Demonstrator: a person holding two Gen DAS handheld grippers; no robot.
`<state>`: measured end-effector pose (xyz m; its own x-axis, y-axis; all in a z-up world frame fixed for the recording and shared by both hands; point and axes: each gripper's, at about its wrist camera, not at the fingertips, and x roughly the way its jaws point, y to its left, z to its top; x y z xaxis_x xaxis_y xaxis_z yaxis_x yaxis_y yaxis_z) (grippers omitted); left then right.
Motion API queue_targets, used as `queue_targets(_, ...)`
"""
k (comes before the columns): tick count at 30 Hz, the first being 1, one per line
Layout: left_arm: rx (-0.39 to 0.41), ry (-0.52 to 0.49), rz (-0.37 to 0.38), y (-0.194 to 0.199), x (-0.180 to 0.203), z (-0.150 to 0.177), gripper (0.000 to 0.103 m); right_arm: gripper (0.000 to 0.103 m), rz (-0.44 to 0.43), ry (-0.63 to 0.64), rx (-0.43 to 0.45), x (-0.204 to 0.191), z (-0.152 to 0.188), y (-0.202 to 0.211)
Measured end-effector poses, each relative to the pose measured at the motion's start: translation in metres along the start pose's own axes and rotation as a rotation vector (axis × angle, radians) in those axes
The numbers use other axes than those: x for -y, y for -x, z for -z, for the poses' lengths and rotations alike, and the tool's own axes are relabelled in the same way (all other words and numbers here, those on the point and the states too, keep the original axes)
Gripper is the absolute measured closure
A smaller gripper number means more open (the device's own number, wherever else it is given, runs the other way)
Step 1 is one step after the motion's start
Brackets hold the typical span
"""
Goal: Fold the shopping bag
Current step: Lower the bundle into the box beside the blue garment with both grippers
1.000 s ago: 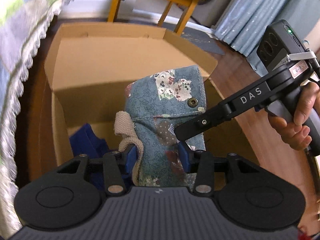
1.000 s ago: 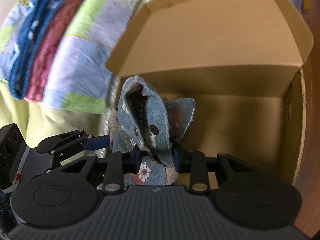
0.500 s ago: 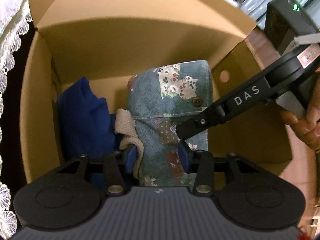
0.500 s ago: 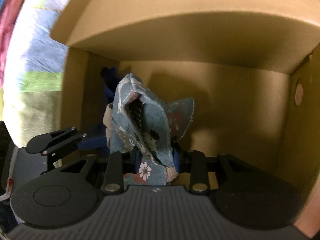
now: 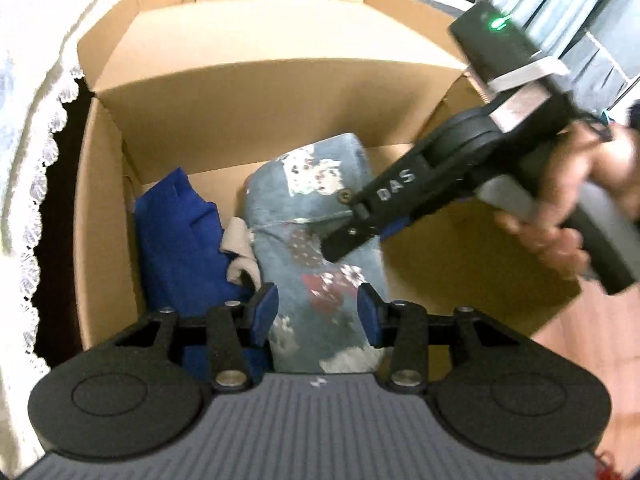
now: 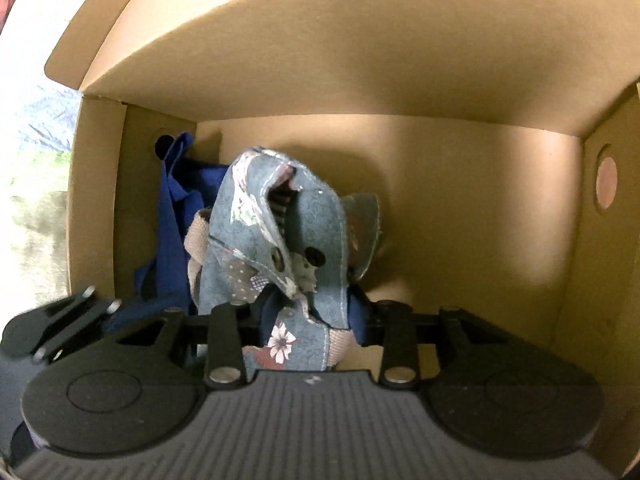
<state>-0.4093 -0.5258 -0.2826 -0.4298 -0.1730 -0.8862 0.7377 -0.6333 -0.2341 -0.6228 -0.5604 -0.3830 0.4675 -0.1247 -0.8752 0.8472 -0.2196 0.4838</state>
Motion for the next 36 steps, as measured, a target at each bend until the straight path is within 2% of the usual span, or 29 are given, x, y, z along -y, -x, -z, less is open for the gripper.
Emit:
queue_targets(7,-0.002,0.001,-0.033,0.004,0.002,0.002,0.055,0.071,-0.052,0.031,0.062,-0.004,0.008,-0.004)
queue_targets(10,-0.016,-0.050,-0.017,-0.002,0.013,-0.005,0.055,0.071,-0.062,0.018,0.086,-0.004,0.014,-0.006)
queue_targets(15,-0.083,-0.151,-0.006,-0.025,0.031,-0.008,0.055,0.051,0.015,0.025,0.130,-0.014,0.025,-0.004)
queue_targets(18,-0.097,-0.169,-0.010,-0.036,0.034,-0.008,0.056,0.042,0.059,0.034,0.143,-0.019,0.030,-0.003)
queue_targets(21,-0.106,-0.164,-0.009,-0.036,0.035,-0.009,0.056,0.040,0.099,0.065,0.169,-0.029,0.035,0.001)
queue_targets(25,-0.100,-0.160,-0.004,-0.033,0.036,-0.007,0.056,0.039,0.156,0.129,0.251,-0.046,0.043,0.020)
queue_targets(26,-0.098,-0.160,-0.004,-0.032,0.036,-0.007,0.056,0.040,0.166,0.149,0.278,-0.051,0.045,0.027)
queue_targets(28,-0.095,-0.161,-0.003,-0.031,0.037,-0.005,0.056,0.051,0.181,0.201,0.355,-0.060,0.052,0.042)
queue_targets(29,-0.094,-0.161,-0.003,-0.030,0.037,-0.005,0.056,0.070,0.188,0.228,0.396,-0.065,0.056,0.050)
queue_targets(30,-0.092,-0.162,-0.003,-0.029,0.038,-0.004,0.056,0.083,0.191,0.257,0.427,-0.070,0.058,0.055)
queue_targets(33,-0.087,-0.167,-0.005,-0.027,0.039,-0.002,0.056,0.093,0.192,0.349,0.479,-0.085,0.057,0.059)
queue_targets(36,-0.082,-0.173,-0.012,-0.026,0.041,0.000,0.056,0.099,0.199,0.366,0.437,-0.086,0.031,0.040)
